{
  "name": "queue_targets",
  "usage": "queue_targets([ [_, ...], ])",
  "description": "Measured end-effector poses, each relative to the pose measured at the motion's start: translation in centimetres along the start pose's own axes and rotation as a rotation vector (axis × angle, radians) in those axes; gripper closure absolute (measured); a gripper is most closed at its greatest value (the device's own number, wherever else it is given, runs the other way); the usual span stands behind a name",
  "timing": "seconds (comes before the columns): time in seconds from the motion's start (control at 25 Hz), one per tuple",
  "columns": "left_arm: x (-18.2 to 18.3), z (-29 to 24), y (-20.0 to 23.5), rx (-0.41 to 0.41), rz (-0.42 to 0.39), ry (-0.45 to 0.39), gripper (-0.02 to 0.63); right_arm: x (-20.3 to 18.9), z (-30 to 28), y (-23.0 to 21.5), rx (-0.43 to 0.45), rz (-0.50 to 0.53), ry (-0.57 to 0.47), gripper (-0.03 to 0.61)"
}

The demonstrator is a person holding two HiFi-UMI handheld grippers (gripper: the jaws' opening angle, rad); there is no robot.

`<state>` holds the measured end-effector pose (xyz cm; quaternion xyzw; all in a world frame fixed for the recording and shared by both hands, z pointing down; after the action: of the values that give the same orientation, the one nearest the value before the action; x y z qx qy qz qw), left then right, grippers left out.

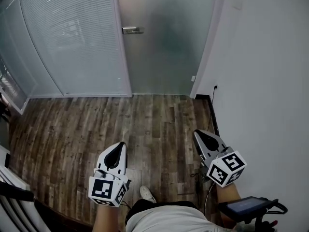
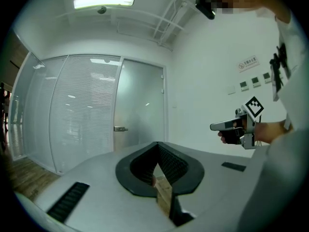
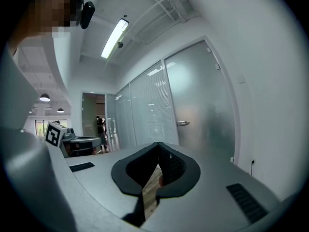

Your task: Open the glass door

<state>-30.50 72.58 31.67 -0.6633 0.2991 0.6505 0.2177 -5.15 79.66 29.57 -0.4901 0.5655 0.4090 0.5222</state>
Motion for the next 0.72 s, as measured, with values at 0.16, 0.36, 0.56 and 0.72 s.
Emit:
queue_targets([
  [0.16, 0.5, -0.9, 4.7, 0.02, -0.03, -0.009, 0.62, 0.8, -4.9, 1.3, 0.002, 0.001, -0.006, 0.577],
  [0.36, 1.2, -2.6, 9.3, 0.031, -0.056, -0.007, 0.62, 1.3, -9.7, 2.7, 0.011, -0.003, -0.006, 0.577],
  [0.56, 1.2, -5.3, 11.7, 0.024, -0.043, -0.008, 0.62, 0.7, -12.5, 1.9, 0.006, 0.004, 0.017, 0.577],
  [0.72, 1.6, -7.7, 12.8, 0.022, -0.046, -0.005, 0.62, 0.8, -15.4, 0.1, 0.01, -0.012, 0.017, 0.577],
])
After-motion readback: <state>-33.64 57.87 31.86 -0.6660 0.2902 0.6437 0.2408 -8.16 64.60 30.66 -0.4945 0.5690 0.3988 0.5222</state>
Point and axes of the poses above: the fingertips, and each gripper's own axes: z backward along the fingers, y to its left, x out of its top, the point moved 3 cm from there along z, backward along the fingers, and after that the axes turned 4 degrees about z, right-handed, at the moved point
